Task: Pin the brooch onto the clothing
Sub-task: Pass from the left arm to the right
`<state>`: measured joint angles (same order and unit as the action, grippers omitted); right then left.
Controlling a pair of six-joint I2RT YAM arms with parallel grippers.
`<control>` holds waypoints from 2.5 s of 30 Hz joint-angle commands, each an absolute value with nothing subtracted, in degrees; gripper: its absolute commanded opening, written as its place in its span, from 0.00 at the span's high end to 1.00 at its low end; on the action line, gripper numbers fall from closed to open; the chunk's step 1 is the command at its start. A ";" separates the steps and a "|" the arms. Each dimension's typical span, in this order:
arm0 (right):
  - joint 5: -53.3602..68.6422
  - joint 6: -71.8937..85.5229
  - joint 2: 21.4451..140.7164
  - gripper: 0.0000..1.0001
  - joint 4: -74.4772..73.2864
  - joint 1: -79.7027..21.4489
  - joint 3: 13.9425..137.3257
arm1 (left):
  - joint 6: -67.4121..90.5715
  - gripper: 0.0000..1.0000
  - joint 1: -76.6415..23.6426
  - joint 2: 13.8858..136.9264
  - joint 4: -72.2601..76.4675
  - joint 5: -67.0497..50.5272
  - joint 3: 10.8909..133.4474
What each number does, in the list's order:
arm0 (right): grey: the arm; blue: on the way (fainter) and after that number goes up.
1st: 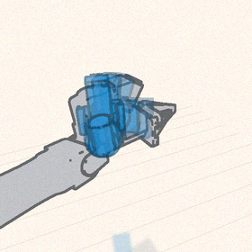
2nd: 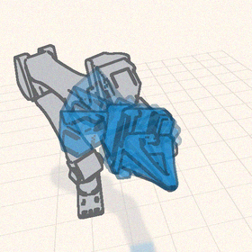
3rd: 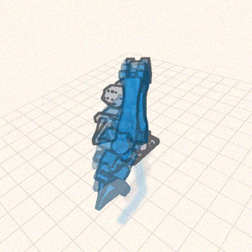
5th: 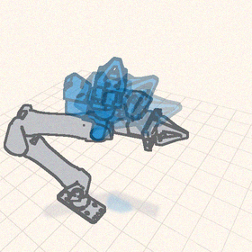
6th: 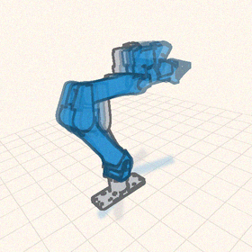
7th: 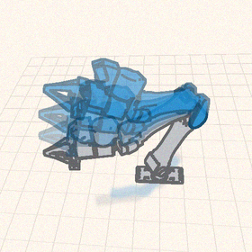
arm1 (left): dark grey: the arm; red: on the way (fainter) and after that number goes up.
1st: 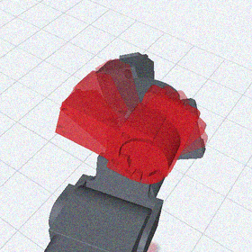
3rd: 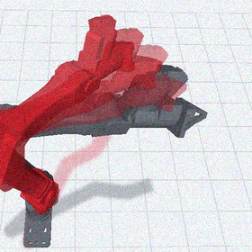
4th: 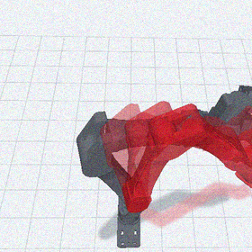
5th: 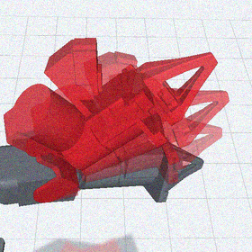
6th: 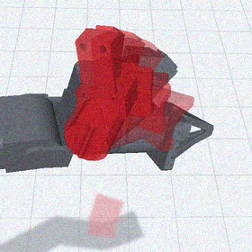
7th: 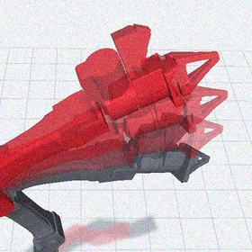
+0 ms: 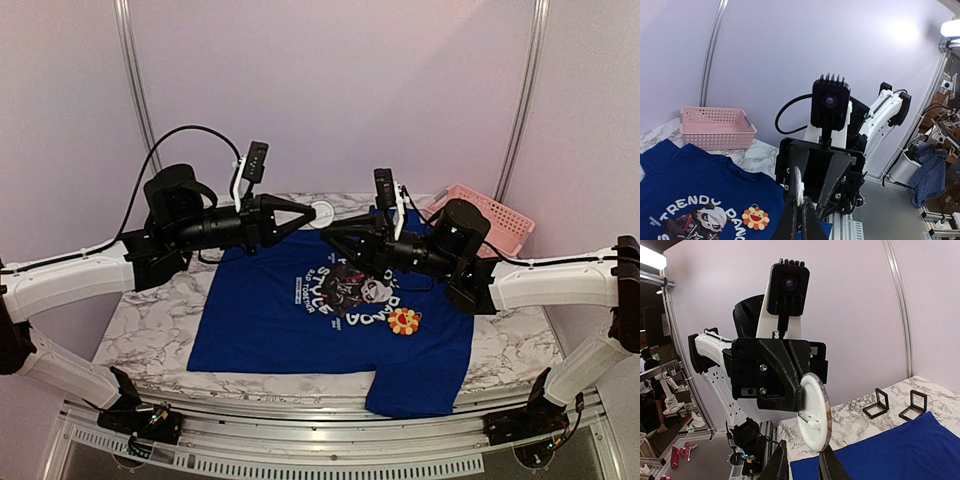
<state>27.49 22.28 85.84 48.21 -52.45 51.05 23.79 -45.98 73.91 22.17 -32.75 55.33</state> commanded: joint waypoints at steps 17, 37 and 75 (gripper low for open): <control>29.07 22.68 87.03 0.87 52.85 -52.10 55.14 | 23.21 1.00 -46.67 73.29 24.27 -34.90 54.58; 32.12 23.51 87.65 0.92 53.32 -51.33 54.60 | 22.88 1.00 -46.67 73.20 25.30 -35.54 54.67; 26.74 -9.80 86.11 1.00 -21.20 -56.32 72.46 | -13.67 0.60 -49.60 71.98 -15.31 -31.02 59.81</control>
